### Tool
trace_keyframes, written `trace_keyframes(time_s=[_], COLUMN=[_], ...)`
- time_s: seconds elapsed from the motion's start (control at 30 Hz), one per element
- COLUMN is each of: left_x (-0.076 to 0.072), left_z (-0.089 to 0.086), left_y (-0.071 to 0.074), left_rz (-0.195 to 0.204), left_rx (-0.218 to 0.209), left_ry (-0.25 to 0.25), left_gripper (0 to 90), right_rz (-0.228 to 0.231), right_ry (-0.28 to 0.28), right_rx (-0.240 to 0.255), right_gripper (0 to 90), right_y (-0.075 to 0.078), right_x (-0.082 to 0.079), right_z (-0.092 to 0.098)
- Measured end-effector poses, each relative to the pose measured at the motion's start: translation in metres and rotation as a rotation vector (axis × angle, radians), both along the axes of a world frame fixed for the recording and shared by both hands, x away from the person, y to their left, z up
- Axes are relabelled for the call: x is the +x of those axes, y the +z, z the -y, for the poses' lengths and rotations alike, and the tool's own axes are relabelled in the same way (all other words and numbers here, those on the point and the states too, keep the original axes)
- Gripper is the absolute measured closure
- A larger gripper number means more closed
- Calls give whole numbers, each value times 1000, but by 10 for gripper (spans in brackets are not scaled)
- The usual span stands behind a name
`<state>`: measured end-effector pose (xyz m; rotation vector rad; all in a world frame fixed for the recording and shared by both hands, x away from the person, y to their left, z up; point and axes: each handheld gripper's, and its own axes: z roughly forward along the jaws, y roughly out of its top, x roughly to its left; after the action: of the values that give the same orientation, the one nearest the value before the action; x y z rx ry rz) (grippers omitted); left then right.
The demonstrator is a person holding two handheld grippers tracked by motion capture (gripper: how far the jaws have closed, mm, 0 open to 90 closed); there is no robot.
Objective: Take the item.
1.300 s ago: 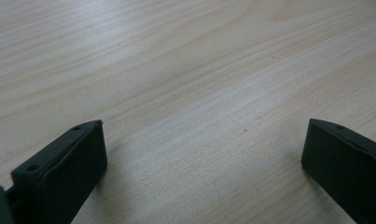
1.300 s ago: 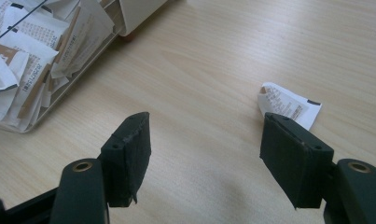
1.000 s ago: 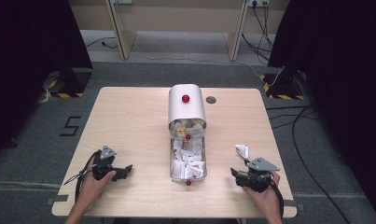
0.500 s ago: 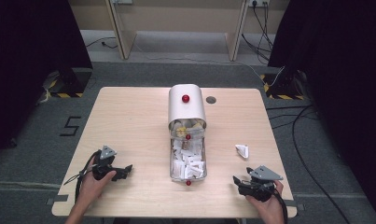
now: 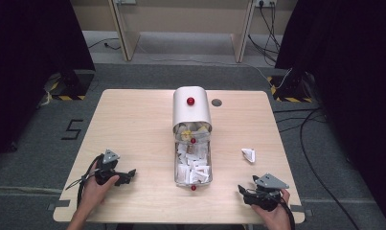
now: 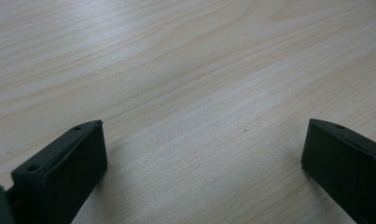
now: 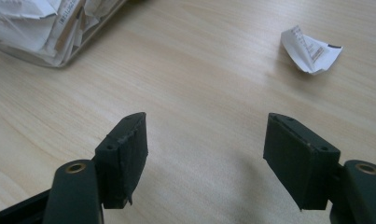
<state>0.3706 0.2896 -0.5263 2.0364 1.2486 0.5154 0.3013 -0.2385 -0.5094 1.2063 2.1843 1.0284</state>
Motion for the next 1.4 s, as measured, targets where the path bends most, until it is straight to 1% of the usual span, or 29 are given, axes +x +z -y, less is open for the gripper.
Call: trace_keyframes(time_s=[0.1,0.17,0.37,0.47,0.53,0.73,0.77,0.9,1.07,1.1,1.2,1.4], left_x=[0,0,0,0,0,0,0,0,0,0,0,0], left_z=[0,0,0,0,0,0,0,0,0,0,0,0], left_y=[0,0,0,0,0,0,0,0,0,0,0,0], left_rz=[0,0,0,0,0,0,0,0,0,0,0,0], left_rx=[-1,-1,-1,-1,-1,0,-1,-2,0,0,-1,-1], left_ry=[0,0,0,0,0,0,0,0,0,0,0,0], left_gripper=[0,0,0,0,0,0,0,0,0,0,0,0], right_rz=[-14,-12,-24,-27,-28,-40,-43,-37,-4,-4,6,6], right_ry=[-3,-2,-13,-33,-40,-58,-62,-61,-60,-63,-57,-58], right_rx=[0,-6,-18,-38,-40,-19,-8,1,12,19,21,22], right_gripper=[304,301,291,291,291,288,286,264,233,233,227,224], right_y=[-2,-2,-4,-5,-5,-8,-9,-10,-14,-14,-15,-16], right_x=[-1,-2,-3,-4,-4,-7,-8,-10,-14,-14,-14,-14], right_z=[-1,0,2,4,6,10,11,13,12,12,13,12])
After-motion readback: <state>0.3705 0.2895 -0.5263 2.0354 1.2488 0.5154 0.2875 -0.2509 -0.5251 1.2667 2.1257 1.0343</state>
